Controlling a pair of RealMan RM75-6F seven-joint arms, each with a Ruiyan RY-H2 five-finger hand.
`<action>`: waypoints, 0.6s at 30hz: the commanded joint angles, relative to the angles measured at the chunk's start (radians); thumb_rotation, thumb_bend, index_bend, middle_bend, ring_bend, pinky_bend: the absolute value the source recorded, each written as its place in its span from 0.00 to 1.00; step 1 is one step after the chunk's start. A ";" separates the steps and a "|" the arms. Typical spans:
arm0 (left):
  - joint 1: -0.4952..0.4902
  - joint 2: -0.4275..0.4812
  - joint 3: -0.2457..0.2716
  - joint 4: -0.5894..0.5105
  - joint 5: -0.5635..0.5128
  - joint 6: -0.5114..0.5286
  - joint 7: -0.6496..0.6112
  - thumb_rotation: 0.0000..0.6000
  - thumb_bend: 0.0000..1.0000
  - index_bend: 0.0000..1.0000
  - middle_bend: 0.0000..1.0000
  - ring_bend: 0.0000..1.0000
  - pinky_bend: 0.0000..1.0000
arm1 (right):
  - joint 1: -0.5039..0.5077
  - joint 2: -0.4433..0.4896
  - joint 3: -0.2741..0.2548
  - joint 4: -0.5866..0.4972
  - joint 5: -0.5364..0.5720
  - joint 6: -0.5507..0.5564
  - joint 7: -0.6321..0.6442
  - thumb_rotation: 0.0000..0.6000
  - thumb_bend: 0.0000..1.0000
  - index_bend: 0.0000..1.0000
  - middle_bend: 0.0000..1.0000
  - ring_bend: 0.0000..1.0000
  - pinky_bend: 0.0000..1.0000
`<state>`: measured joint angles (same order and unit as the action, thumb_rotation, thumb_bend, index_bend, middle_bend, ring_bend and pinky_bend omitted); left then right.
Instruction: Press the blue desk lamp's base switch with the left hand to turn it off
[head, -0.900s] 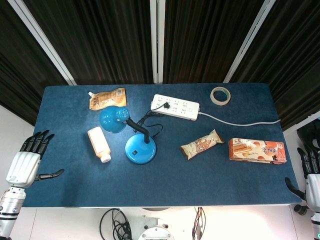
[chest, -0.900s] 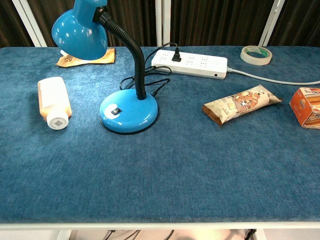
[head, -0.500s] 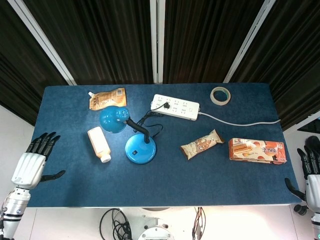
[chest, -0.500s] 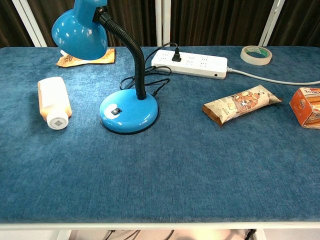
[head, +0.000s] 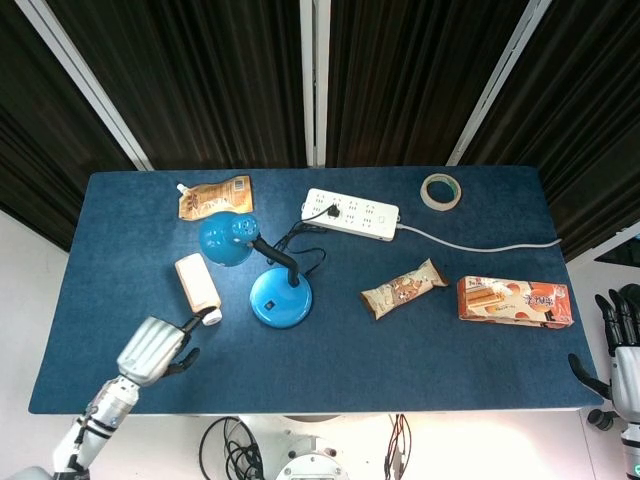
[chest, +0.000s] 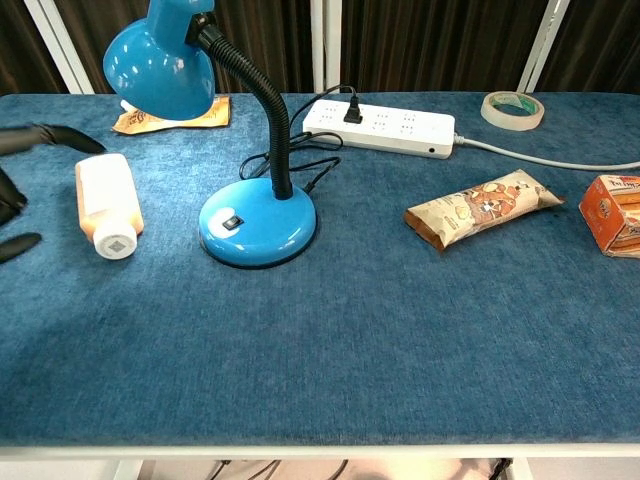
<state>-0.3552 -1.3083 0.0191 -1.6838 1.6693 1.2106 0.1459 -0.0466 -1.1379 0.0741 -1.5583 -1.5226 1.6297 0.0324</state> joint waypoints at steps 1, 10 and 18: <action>-0.070 -0.100 -0.022 0.001 -0.083 -0.128 0.090 1.00 0.41 0.13 0.87 0.82 0.88 | -0.003 0.002 0.001 0.003 0.004 0.001 0.010 1.00 0.19 0.00 0.00 0.00 0.00; -0.146 -0.205 -0.086 0.045 -0.266 -0.255 0.188 1.00 0.48 0.10 0.88 0.84 0.90 | -0.005 0.018 0.002 0.013 0.011 -0.006 0.044 1.00 0.19 0.00 0.00 0.00 0.00; -0.186 -0.274 -0.103 0.100 -0.319 -0.274 0.215 1.00 0.48 0.09 0.88 0.84 0.90 | -0.001 0.017 0.005 0.022 0.024 -0.022 0.056 1.00 0.20 0.00 0.00 0.00 0.00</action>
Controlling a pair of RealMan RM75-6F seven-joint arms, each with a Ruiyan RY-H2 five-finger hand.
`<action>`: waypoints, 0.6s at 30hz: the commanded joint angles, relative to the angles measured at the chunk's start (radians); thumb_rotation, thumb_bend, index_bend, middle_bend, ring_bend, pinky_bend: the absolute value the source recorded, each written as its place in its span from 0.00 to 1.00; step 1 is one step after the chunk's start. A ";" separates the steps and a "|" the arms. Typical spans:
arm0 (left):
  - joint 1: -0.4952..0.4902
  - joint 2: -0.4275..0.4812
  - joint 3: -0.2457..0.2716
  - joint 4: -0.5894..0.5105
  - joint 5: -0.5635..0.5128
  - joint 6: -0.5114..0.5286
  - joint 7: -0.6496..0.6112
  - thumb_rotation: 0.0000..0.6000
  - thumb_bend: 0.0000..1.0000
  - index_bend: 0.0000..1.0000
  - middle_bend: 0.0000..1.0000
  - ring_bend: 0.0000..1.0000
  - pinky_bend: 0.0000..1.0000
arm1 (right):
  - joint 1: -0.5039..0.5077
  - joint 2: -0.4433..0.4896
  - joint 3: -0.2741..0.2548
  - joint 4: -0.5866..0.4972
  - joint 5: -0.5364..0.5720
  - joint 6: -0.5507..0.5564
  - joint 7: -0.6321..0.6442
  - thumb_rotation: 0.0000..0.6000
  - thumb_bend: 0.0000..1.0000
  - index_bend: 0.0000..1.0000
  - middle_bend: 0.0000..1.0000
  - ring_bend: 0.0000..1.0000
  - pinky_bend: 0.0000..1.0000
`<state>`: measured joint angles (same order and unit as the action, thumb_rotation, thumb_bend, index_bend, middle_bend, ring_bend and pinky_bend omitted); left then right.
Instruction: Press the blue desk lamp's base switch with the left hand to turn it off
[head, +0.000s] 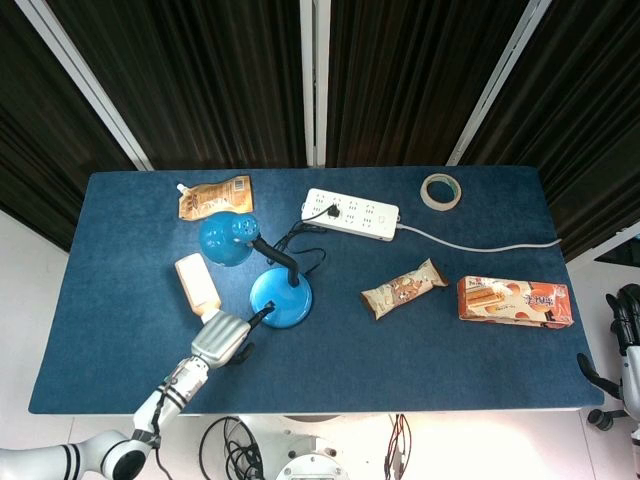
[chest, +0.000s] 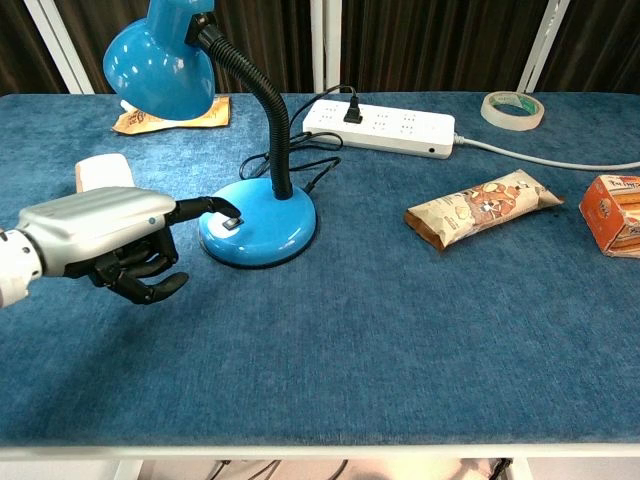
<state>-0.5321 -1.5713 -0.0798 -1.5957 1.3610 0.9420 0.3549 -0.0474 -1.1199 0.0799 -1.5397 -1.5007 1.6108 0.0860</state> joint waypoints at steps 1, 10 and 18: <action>-0.014 -0.018 -0.005 0.019 -0.016 -0.007 0.009 1.00 0.48 0.09 0.88 0.84 0.90 | 0.000 -0.002 -0.001 0.007 0.004 -0.005 0.004 1.00 0.20 0.00 0.00 0.00 0.00; -0.028 -0.040 0.005 0.054 -0.054 -0.007 0.014 1.00 0.48 0.09 0.88 0.84 0.90 | -0.002 -0.007 0.001 0.034 0.019 -0.013 0.035 1.00 0.20 0.00 0.00 0.00 0.00; -0.025 -0.036 0.009 0.067 -0.067 0.015 -0.005 1.00 0.48 0.09 0.88 0.84 0.90 | -0.002 -0.011 0.003 0.049 0.031 -0.025 0.043 1.00 0.20 0.00 0.00 0.00 0.00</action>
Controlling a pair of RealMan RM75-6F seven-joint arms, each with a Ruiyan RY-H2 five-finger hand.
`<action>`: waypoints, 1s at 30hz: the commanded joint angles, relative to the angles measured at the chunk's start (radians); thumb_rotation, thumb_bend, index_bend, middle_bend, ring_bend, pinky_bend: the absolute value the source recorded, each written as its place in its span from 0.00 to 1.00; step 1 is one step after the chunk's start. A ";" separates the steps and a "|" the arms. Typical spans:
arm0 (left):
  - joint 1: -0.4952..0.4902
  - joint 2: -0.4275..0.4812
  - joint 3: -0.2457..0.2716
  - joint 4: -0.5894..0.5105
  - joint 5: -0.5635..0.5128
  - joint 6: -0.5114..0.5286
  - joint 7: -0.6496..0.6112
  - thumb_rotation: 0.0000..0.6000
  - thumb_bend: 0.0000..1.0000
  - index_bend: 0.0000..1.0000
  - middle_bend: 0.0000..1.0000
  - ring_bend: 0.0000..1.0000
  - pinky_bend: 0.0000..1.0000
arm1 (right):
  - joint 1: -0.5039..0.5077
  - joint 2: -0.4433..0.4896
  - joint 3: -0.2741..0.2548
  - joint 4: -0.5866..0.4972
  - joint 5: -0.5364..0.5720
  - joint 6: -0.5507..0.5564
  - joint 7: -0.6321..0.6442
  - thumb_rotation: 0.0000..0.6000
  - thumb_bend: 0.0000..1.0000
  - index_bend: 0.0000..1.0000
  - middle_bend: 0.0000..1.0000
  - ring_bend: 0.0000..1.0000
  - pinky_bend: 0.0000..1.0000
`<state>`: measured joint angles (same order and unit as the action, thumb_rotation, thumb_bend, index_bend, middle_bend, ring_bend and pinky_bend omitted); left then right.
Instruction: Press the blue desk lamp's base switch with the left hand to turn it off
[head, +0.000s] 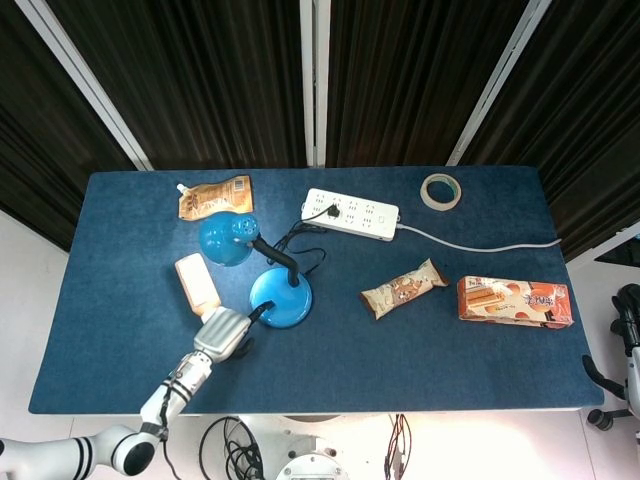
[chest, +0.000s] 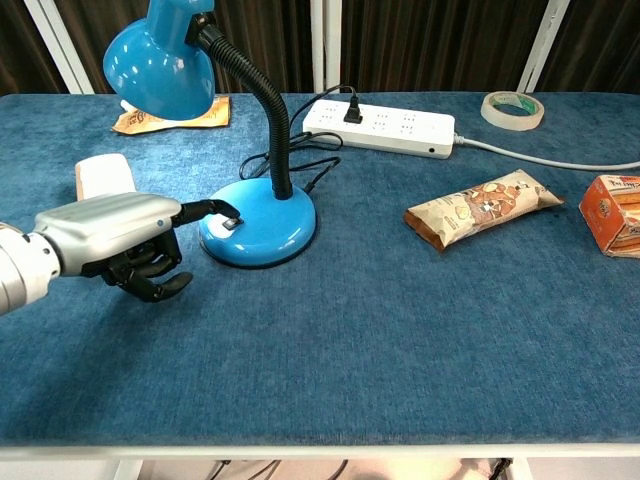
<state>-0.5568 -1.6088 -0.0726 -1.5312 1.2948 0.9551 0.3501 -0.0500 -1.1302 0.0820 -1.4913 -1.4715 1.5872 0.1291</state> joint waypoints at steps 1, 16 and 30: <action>-0.001 0.002 0.004 0.004 -0.001 0.003 -0.001 1.00 0.48 0.09 0.88 0.84 0.90 | 0.001 0.000 0.001 0.001 0.002 -0.003 -0.001 1.00 0.20 0.00 0.00 0.00 0.00; -0.016 -0.007 0.026 0.018 -0.002 0.002 -0.001 1.00 0.48 0.09 0.88 0.84 0.90 | 0.004 0.000 0.001 -0.003 0.004 -0.012 -0.007 1.00 0.20 0.00 0.00 0.00 0.00; -0.036 -0.039 0.021 0.042 -0.019 0.015 0.061 1.00 0.48 0.10 0.88 0.84 0.90 | 0.002 0.001 -0.003 0.006 0.003 -0.018 0.011 1.00 0.20 0.00 0.00 0.00 0.00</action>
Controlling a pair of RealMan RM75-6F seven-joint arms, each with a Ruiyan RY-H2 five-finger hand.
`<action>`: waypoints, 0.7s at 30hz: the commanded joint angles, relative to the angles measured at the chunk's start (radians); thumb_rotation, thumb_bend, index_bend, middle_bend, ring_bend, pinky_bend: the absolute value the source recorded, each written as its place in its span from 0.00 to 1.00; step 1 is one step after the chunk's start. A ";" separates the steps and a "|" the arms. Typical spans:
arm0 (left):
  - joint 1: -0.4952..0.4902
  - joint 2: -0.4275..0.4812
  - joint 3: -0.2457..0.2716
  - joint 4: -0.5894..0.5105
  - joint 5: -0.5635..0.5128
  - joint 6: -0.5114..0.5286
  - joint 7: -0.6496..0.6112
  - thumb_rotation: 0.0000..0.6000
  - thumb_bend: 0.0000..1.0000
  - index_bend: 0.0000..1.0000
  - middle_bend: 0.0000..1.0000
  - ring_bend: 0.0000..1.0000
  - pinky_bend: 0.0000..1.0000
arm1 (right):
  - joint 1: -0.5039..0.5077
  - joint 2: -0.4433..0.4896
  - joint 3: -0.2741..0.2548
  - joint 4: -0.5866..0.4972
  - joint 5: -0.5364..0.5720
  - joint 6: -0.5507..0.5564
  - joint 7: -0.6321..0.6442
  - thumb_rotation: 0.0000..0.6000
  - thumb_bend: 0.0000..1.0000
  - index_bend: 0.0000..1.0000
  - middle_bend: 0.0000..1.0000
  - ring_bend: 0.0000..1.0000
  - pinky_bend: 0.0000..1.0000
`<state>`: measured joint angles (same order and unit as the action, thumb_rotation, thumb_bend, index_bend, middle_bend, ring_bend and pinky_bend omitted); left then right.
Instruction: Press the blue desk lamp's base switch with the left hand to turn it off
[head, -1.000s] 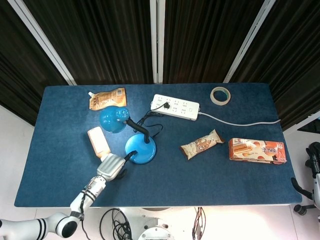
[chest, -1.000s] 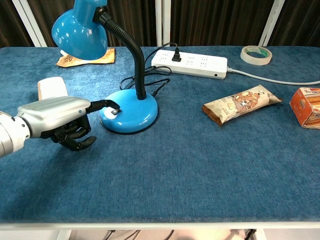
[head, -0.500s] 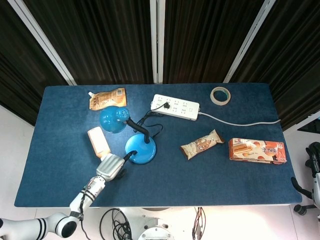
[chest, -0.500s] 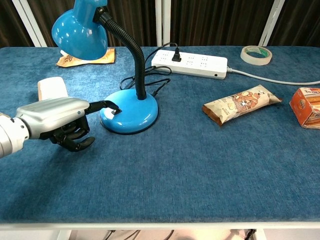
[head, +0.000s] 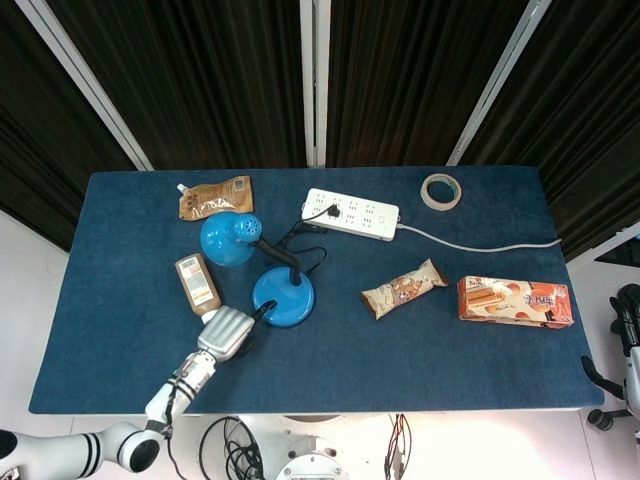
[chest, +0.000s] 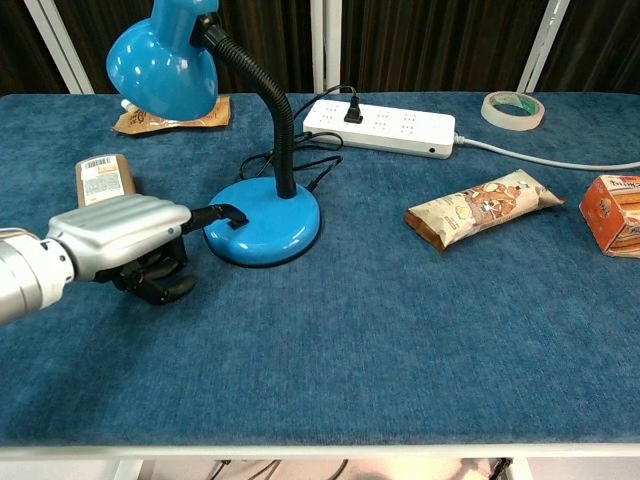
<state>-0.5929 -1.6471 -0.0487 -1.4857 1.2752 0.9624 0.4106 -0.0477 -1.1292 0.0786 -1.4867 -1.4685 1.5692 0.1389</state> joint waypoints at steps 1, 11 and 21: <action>0.004 0.001 -0.004 -0.009 0.005 0.021 -0.003 1.00 0.48 0.10 0.88 0.84 0.90 | 0.000 -0.001 0.001 0.003 0.000 0.000 0.003 1.00 0.20 0.00 0.00 0.00 0.00; 0.149 0.160 0.026 -0.157 0.200 0.365 -0.083 1.00 0.35 0.13 0.83 0.81 0.87 | 0.002 -0.003 0.007 0.005 -0.003 0.008 0.012 1.00 0.21 0.00 0.00 0.00 0.00; 0.294 0.387 0.038 -0.183 0.187 0.522 -0.207 1.00 0.02 0.18 0.17 0.11 0.33 | 0.004 -0.007 0.002 -0.009 -0.024 0.018 -0.016 1.00 0.21 0.00 0.00 0.00 0.00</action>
<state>-0.3350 -1.3223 -0.0207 -1.6448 1.4909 1.5170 0.2509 -0.0439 -1.1349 0.0813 -1.4948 -1.4901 1.5862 0.1263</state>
